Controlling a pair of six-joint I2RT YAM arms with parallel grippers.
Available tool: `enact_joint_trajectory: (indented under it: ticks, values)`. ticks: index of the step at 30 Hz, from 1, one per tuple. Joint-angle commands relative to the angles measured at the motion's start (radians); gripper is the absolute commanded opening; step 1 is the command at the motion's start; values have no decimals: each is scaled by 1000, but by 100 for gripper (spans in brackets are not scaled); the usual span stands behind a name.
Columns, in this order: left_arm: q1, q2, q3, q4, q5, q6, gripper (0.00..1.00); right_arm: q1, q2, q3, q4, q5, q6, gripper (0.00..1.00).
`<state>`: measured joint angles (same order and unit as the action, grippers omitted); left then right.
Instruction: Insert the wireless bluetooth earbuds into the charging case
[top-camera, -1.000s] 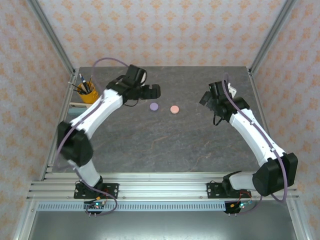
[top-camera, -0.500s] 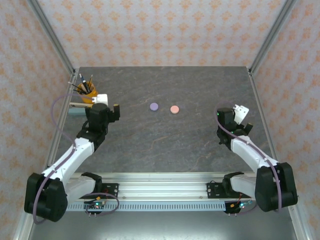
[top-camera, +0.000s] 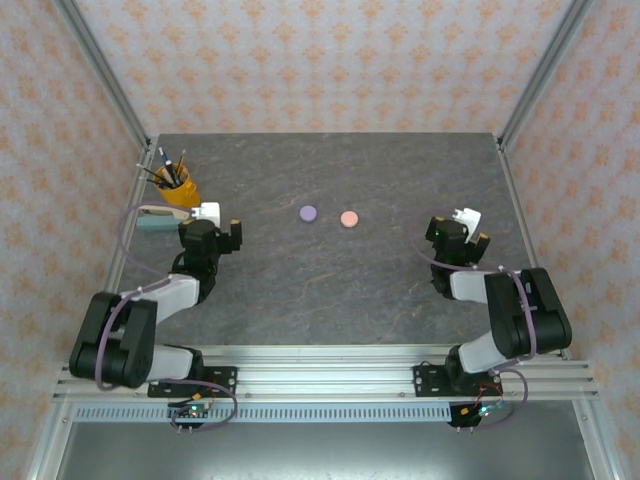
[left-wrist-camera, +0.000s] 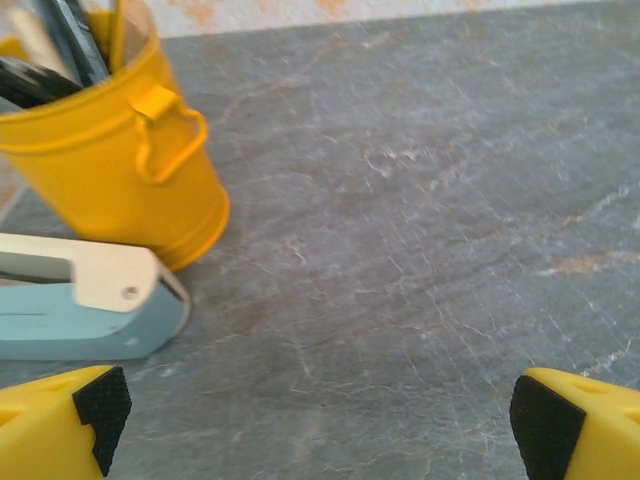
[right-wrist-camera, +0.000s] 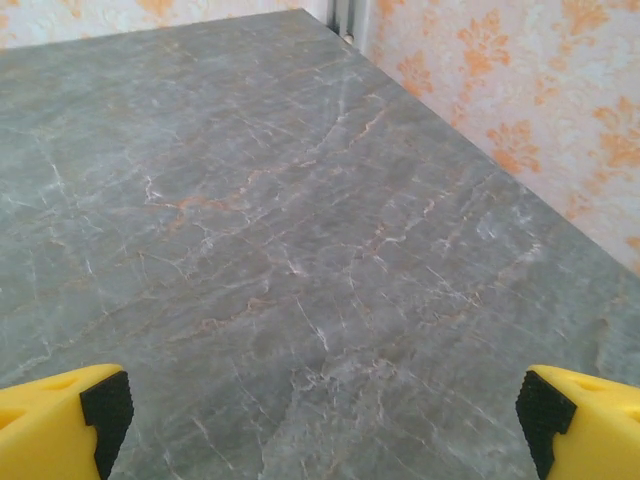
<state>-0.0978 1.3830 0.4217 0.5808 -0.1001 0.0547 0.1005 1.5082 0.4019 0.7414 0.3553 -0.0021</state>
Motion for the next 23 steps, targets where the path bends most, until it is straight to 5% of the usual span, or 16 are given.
enact_joint_trajectory:
  ticks: [1, 5, 23]
  values:
    - [29, 97, -9, 169, 57, 9, 100, -36, 12, 5, 65, -117, -1, 100]
    - [87, 114, 2, 170, 118, -41, 100, -50, 5, 11, 29, -145, 3, 99]
    - [81, 115, 5, 162, 99, -38, 100, -56, 9, 1, 59, -180, -9, 99]
